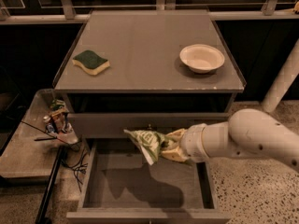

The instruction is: Place green jalapeno chip bag into middle drawer

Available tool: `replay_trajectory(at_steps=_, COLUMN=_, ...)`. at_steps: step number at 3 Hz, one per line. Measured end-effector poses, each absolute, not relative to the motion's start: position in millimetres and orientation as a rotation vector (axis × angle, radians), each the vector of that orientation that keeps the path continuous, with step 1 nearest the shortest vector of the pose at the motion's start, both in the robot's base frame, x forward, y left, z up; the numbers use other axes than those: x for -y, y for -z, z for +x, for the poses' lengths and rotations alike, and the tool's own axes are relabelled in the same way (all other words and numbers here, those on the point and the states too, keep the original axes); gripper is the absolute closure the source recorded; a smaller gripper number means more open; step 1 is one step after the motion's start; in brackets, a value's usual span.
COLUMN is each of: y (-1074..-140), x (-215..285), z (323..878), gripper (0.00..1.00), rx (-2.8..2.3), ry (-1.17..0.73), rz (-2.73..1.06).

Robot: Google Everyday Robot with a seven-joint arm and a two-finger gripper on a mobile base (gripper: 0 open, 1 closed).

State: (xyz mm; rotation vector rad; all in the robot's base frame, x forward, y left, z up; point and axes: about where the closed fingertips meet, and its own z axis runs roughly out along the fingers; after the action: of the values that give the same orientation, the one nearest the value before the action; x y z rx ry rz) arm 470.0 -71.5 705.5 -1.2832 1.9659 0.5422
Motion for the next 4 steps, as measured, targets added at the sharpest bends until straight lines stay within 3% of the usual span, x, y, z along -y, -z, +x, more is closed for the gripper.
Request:
replay_trajectory(at_steps=2, y=-626, x=53, z=443, gripper=1.0, rx=-1.915, ry=-0.499, rz=-1.293)
replay_trajectory(at_steps=4, y=-565, x=59, z=473, gripper=1.0, rx=-1.876, ry=-0.455, rz=-1.195)
